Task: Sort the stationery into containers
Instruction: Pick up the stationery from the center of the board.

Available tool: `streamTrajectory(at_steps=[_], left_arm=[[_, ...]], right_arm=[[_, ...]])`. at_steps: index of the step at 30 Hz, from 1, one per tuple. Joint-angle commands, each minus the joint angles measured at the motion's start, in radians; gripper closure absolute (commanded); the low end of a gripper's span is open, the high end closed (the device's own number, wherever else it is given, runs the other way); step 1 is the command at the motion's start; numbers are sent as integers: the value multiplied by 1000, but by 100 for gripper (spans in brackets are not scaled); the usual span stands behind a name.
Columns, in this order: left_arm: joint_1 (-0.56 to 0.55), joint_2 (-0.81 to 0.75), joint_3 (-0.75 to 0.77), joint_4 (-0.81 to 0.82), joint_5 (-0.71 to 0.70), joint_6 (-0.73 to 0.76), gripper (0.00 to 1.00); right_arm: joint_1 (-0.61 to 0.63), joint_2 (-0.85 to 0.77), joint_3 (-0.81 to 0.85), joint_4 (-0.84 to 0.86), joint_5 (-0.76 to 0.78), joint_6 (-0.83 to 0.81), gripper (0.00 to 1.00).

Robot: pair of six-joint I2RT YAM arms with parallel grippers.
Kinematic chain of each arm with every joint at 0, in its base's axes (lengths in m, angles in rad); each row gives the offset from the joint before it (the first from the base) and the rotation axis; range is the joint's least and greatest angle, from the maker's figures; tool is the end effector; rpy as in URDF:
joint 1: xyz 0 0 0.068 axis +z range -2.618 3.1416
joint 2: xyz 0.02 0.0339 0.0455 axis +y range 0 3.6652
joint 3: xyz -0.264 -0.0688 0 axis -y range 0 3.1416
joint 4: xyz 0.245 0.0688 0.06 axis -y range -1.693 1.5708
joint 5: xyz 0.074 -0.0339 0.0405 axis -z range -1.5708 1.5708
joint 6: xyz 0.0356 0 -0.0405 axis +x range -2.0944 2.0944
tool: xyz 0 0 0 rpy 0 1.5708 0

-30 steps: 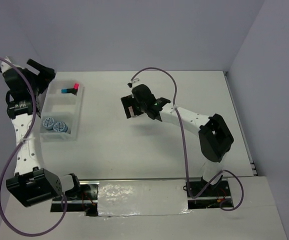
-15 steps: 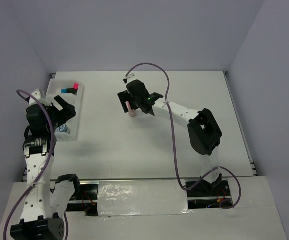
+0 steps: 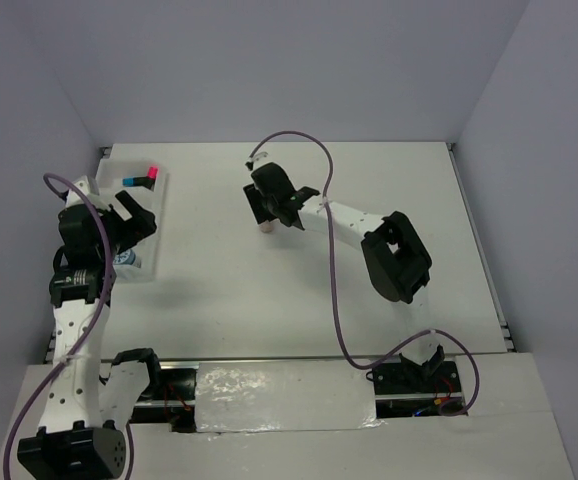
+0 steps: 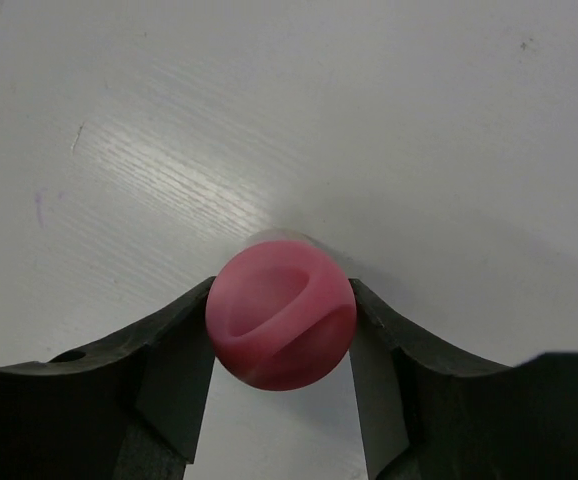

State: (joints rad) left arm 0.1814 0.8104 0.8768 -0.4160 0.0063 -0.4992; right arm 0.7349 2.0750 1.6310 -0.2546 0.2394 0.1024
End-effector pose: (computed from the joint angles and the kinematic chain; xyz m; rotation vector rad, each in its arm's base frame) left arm 0.1786 0.0325 0.3434 -0.6390 1.8175 -0.2193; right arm 0.3601 0.3140 0.2238 -0.5795 2.1760 0.1789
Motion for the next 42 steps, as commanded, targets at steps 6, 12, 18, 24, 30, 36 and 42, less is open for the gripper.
streamTrajectory(at_steps=[6, 12, 18, 24, 30, 36, 42], left_arm=[[-19, 19, -1, 71, 80, 34, 1], [-75, 73, -1, 126, 237, 99, 1], [-232, 101, 19, 209, 406, 200, 1], [-383, 1, 11, 342, 664, 298, 1], [-681, 74, 206, 126, 503, 439, 1], [-957, 196, 326, 89, 304, 462, 3], [-1091, 305, 413, -1, 181, 488, 11]], right_arm=[[-17, -1, 26, 98, -70, -46, 59], [-23, -94, -35, 118, -121, -38, 80], [-94, -402, -178, 8, -378, 143, 79], [-134, -663, -327, -71, -679, 198, 84], [-131, -923, -437, -58, -762, 275, 84], [-111, -1056, -497, -97, -810, 307, 87], [-101, -1162, -536, -94, -842, 338, 87]])
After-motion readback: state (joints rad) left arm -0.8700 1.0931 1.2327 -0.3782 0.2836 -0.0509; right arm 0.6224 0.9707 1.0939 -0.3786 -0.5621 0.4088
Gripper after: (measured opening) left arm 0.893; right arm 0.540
